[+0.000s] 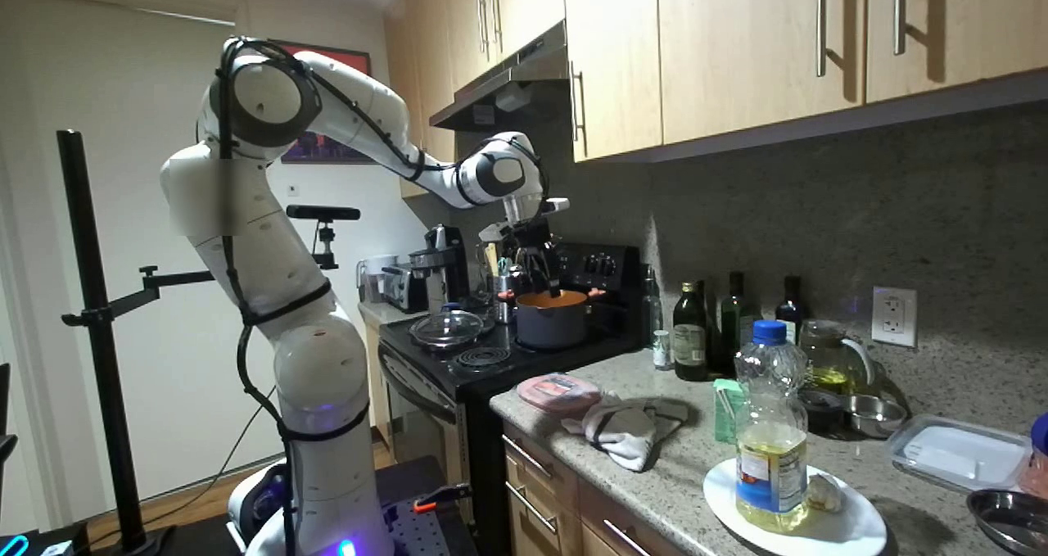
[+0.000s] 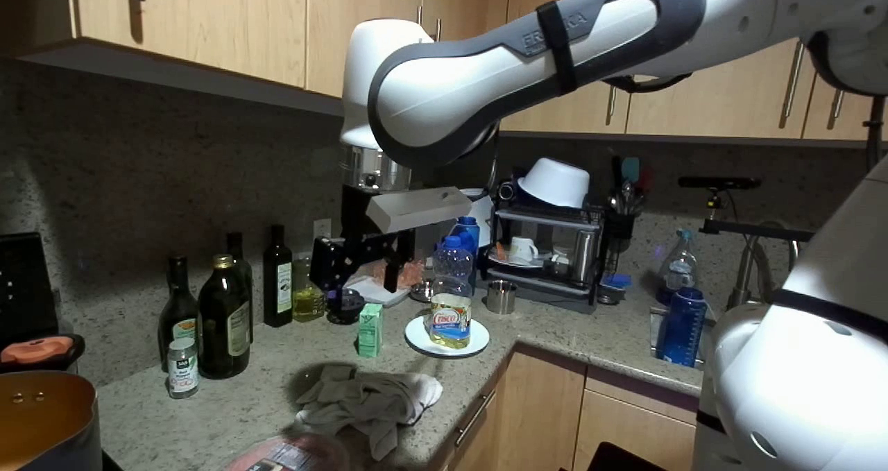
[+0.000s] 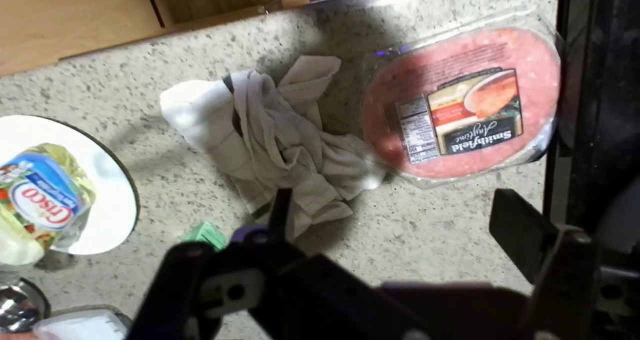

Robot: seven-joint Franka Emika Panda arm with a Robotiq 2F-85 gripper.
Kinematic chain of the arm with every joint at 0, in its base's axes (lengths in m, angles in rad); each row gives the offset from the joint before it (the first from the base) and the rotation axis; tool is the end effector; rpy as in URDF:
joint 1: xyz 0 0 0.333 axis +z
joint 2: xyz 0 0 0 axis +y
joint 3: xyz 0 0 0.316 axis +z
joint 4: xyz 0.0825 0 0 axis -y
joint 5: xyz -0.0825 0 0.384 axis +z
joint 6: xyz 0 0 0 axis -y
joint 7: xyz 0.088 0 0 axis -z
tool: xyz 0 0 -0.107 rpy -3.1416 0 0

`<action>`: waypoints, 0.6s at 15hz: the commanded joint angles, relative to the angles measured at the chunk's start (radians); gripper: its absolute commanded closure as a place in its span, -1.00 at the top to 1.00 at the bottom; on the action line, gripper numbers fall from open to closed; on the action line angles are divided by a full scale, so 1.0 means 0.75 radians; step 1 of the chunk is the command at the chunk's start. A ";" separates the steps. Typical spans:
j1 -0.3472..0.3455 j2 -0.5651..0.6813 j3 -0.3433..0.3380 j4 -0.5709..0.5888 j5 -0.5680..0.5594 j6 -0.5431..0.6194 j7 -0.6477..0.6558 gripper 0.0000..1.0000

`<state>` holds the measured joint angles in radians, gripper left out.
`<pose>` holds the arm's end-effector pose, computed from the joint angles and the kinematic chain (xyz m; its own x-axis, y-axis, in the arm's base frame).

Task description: Pick up the package from the counter and put it in the pot

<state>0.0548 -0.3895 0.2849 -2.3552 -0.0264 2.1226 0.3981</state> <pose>0.4209 0.1552 0.4860 0.9824 -0.0518 0.1795 -0.0647 -0.9957 0.0664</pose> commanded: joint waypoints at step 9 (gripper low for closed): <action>0.117 0.271 -0.134 -0.037 0.367 0.295 -0.158 1.00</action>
<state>0.1153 -0.2212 0.2148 -2.3590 0.1474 2.2990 0.3200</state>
